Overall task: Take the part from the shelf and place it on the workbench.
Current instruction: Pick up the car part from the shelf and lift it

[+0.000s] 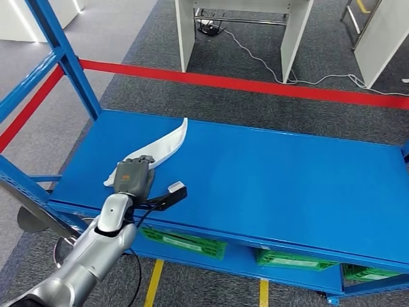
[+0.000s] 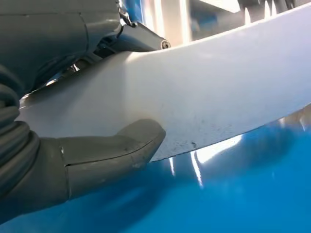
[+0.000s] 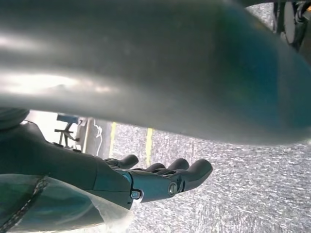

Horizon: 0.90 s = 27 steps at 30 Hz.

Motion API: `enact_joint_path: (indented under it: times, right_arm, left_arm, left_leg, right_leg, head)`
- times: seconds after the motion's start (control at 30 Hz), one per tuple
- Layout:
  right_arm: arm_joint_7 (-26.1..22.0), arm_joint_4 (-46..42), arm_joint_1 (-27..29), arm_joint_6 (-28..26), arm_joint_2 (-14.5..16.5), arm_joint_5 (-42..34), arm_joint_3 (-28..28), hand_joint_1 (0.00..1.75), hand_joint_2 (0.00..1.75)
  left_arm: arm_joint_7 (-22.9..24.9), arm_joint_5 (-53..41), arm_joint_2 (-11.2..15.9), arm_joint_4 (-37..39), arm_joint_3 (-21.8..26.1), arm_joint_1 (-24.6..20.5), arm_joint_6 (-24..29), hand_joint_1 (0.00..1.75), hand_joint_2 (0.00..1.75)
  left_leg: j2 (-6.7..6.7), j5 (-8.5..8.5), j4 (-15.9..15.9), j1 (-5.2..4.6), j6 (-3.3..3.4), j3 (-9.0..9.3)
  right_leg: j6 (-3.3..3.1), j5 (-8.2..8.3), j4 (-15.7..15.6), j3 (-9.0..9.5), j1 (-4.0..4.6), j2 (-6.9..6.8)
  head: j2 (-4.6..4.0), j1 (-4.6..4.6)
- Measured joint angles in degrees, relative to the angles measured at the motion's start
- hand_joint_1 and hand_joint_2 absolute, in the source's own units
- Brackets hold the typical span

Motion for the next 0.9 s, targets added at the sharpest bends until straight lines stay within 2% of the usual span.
enact_joint_path:
  times: [0.07,0.1,0.2,0.23,0.27,0.3,0.37,0.43,0.47,0.57,0.6,0.63,0.7,0.73,0.77,0.8,0.87,0.9]
  right_arm:
    - [0.00,0.00,0.01,0.02,0.01,0.60,0.01,0.00,0.00]
    - [0.01,0.00,0.02,-0.01,0.01,0.92,0.02,0.00,0.00]
    - [0.01,0.01,0.02,-0.35,0.27,1.71,0.03,0.00,0.00]
    - [-0.02,0.01,0.04,-0.64,0.48,1.85,0.04,0.00,0.00]
    - [0.01,0.02,0.09,-0.96,0.70,1.91,0.04,0.00,0.00]
    - [0.04,0.02,0.14,-1.25,0.95,1.93,0.03,0.00,0.00]
    - [0.14,0.03,0.06,-1.51,1.45,1.91,0.03,0.00,0.00]
    - [-0.06,0.05,-0.15,-1.51,1.98,1.90,0.04,0.00,0.00]
    - [-0.22,0.07,-0.18,-1.51,2.22,1.90,0.04,0.00,0.00]
    - [-0.45,0.07,0.05,-1.57,2.64,1.90,0.03,0.00,0.00]
    - [-0.37,0.07,0.08,-1.64,2.73,1.89,0.02,0.00,0.00]
    - [-0.30,0.07,0.06,-1.76,2.86,1.85,0.02,0.00,0.00]
    - [-0.25,0.07,0.03,-2.28,3.15,1.72,0.01,0.00,0.00]
    - [-0.28,0.07,0.05,-2.57,3.33,1.70,0.01,0.00,0.00]
    - [-0.31,0.07,0.06,-2.87,3.49,1.76,0.00,0.00,0.00]
    - [-0.33,0.07,0.04,-3.13,3.68,1.94,0.00,0.00,0.00]
    - [-0.32,0.07,-0.05,-3.59,4.05,2.64,0.00,0.00,0.00]
    - [-0.32,0.09,-0.12,-3.74,4.23,3.08,0.00,0.00,0.00]
  left_arm:
    - [-1.41,-3.60,0.39,-1.03,0.11,0.75,4.67,1.75,1.75]
    - [-2.40,-5.74,0.55,-2.52,0.32,1.40,6.66,1.75,1.75]
    - [-6.93,-9.15,0.80,-13.04,2.00,5.65,8.84,1.75,1.75]
    - [-9.65,-8.91,0.57,-17.65,2.99,7.37,8.95,1.75,1.75]
    - [-13.56,-7.95,-0.10,-21.88,4.21,8.80,9.06,1.75,1.75]
    - [-19.00,-6.36,-1.26,-25.79,5.76,9.99,9.11,1.75,1.75]
    - [-33.16,-1.74,-4.98,-31.95,10.10,11.82,9.17,1.75,1.75]
    - [-44.14,1.90,-8.77,-35.90,14.55,13.27,9.18,1.75,1.75]
    - [-46.45,2.73,-10.14,-37.25,16.19,13.87,9.18,1.75,1.75]
    - [-47.62,3.59,-12.44,-39.99,19.29,14.83,9.17,1.75,1.75]
    - [-47.65,4.10,-12.78,-40.75,19.89,14.97,9.17,1.75,1.75]
    - [-47.69,4.87,-12.94,-41.37,20.22,15.08,9.17,1.75,1.75]
    - [-47.75,6.91,-13.05,-42.47,20.27,15.29,9.16,1.75,1.75]
    - [-47.75,7.69,-13.05,-42.84,20.00,15.36,9.16,1.75,1.75]
    - [-47.75,8.44,-13.05,-43.24,19.61,15.41,9.16,1.75,1.75]
    - [-47.76,9.23,-13.05,-43.64,19.07,15.42,9.16,1.75,1.75]
    - [-47.80,11.20,-12.95,-44.30,17.83,15.43,9.16,1.75,1.75]
    - [-47.80,12.28,-12.87,-44.52,17.26,15.52,9.16,1.75,1.75]
  left_leg:
    - [0.01,0.30,-0.57,0.23,0.50,0.25]
    - [0.03,0.45,-0.85,0.39,0.78,0.40]
    - [0.20,0.35,-0.82,0.30,1.20,0.44]
    - [0.27,0.28,-0.77,0.22,1.26,0.45]
    - [0.29,0.18,-0.70,0.16,1.30,0.46]
    - [0.22,0.08,-0.61,0.13,1.28,0.50]
    - [-0.02,-0.22,-0.31,-0.01,1.02,0.52]
    - [-0.09,-0.38,0.01,-0.22,0.56,0.33]
    - [-0.04,-0.36,0.07,-0.32,0.34,0.27]
    - [0.05,-0.83,0.59,-0.18,-0.37,0.20]
    - [0.05,-2.04,2.35,-0.09,-0.72,-0.49]
    - [0.06,-3.78,5.29,0.03,-1.05,-1.71]
    - [0.07,-7.53,13.26,0.22,-1.52,-5.11]
    - [0.07,-8.19,15.75,0.27,-1.58,-6.14]
    - [0.07,-7.83,16.27,0.30,-1.54,-6.29]
    - [0.07,-6.42,14.46,0.31,-1.40,-5.36]
    - [0.04,-2.70,6.82,0.23,-0.82,-1.57]
    - [0.02,-1.46,3.33,0.14,-0.51,0.07]
  right_leg:
    - [0.57,-0.61,0.49,-0.40,-0.04,-0.10]
    - [0.75,-1.79,2.13,-1.21,-0.03,-0.14]
    - [0.99,-6.67,12.20,-6.12,-0.08,-0.18]
    - [1.05,-7.01,14.33,-7.22,-0.09,-0.19]
    - [1.07,-6.14,14.24,-7.23,-0.09,-0.20]
    - [1.03,-4.40,12.19,-6.25,-0.10,-0.22]
    - [0.79,-0.94,4.99,-2.65,-0.05,-0.24]
    - [0.37,-0.06,0.71,-0.36,0.05,-0.11]
    - [0.17,-0.27,0.39,-0.07,0.12,0.01]
    - [-0.55,-0.09,0.08,0.11,-0.10,0.11]
    - [-0.86,-0.01,-0.01,0.18,-0.22,0.02]
    - [-1.07,0.01,-0.02,0.20,-0.26,-0.06]
    - [-1.35,-0.01,-0.01,0.22,-0.25,-0.13]
    - [-1.35,0.02,0.01,0.23,-0.24,-0.15]
    - [-1.36,0.05,0.04,0.26,-0.24,-0.16]
    - [-1.35,0.08,0.08,0.30,-0.22,-0.14]
    - [-1.26,0.13,0.14,0.37,-0.13,-0.08]
    - [-1.11,0.17,0.19,0.32,-0.03,-0.01]
  head:
    - [0.00,0.03]
    - [0.00,0.13]
    - [0.00,0.36]
    - [0.00,0.35]
    - [0.00,0.35]
    - [0.00,0.37]
    - [0.00,0.43]
    - [0.00,0.39]
    - [0.00,0.38]
    - [0.00,0.37]
    - [0.00,0.26]
    - [0.00,0.16]
    - [0.00,-0.07]
    - [0.00,-0.07]
    - [0.00,-0.08]
    - [0.00,-0.07]
    - [0.00,-0.06]
    - [0.00,-0.05]
